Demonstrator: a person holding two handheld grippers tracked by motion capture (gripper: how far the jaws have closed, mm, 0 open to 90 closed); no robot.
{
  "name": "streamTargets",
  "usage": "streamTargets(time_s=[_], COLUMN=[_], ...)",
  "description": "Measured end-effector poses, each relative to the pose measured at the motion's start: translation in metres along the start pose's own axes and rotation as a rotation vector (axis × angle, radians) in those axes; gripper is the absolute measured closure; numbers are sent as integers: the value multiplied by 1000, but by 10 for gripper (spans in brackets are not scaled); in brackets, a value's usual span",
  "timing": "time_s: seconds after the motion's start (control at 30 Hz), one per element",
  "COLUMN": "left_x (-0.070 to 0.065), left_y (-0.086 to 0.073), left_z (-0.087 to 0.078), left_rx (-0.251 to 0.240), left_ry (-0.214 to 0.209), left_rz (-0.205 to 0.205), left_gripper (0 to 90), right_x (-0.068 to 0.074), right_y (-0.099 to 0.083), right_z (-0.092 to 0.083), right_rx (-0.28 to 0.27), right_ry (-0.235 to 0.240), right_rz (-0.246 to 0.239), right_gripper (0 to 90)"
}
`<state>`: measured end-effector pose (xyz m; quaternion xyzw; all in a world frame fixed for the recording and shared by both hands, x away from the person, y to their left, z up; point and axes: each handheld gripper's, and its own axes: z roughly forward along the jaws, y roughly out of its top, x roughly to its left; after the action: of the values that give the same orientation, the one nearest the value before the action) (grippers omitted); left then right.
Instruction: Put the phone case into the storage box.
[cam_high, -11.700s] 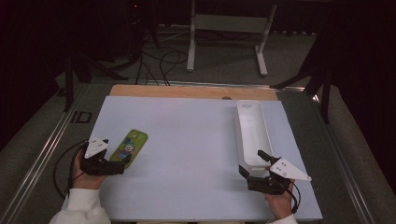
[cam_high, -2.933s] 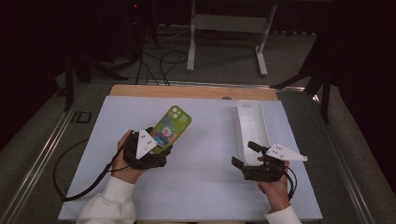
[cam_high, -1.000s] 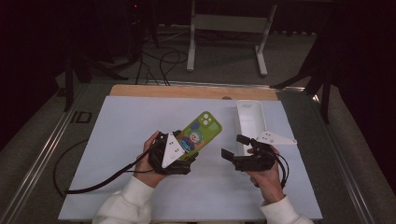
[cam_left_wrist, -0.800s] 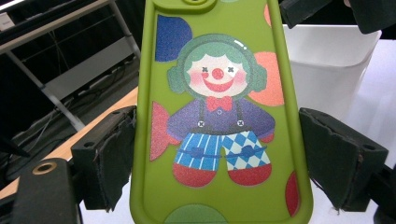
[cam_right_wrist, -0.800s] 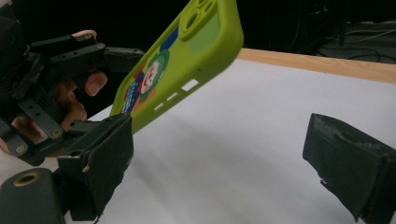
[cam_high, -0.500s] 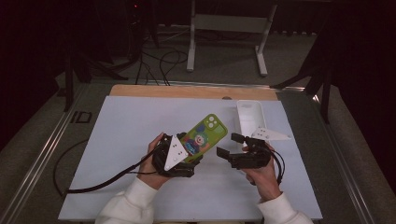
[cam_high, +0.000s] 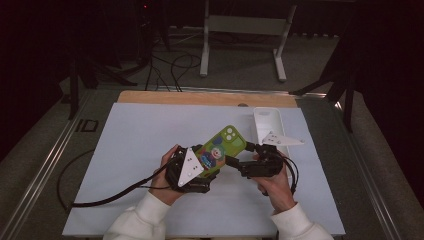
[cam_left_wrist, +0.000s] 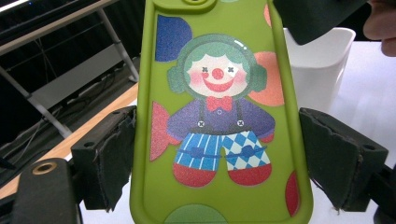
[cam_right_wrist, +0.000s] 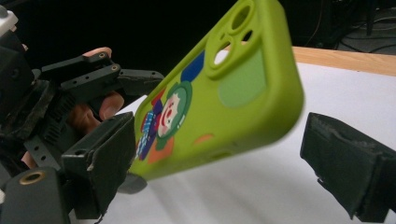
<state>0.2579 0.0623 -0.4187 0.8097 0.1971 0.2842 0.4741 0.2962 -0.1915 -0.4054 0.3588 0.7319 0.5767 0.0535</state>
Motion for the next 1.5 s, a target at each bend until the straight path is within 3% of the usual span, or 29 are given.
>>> streamTargets(time_s=[0.17,0.67,0.87,0.9,0.97,1.17,1.43,1.47,1.5], left_x=[-4,-8,-10,-10,-10,-12,-13,-12,-11], left_y=[-3,-5,-8,-8,-8,-9,-11,-11,-11], left_z=[0,-2,-2,-2,-2,0,3,2,2], left_rx=[2,-29,-40,-44,-48,-45,-13,-20,-20], left_ry=[7,-8,-13,-16,-23,-40,-32,-34,-42], left_rz=[22,25,32,31,34,33,37,23,13], left_gripper=[161,160,159,159,159,159,156,158,158], right_x=[2,3,5,4,4,6,8,11,11], right_y=[2,3,3,3,3,4,3,3,3], right_z=[4,10,10,10,11,12,15,15,15], right_rx=[7,31,35,37,41,52,61,66,66], right_ry=[12,74,118,137,137,180,191,157,157], right_rz=[5,45,48,55,57,77,90,63,63], right_gripper=[127,222,379,457,487,716,873,887,887])
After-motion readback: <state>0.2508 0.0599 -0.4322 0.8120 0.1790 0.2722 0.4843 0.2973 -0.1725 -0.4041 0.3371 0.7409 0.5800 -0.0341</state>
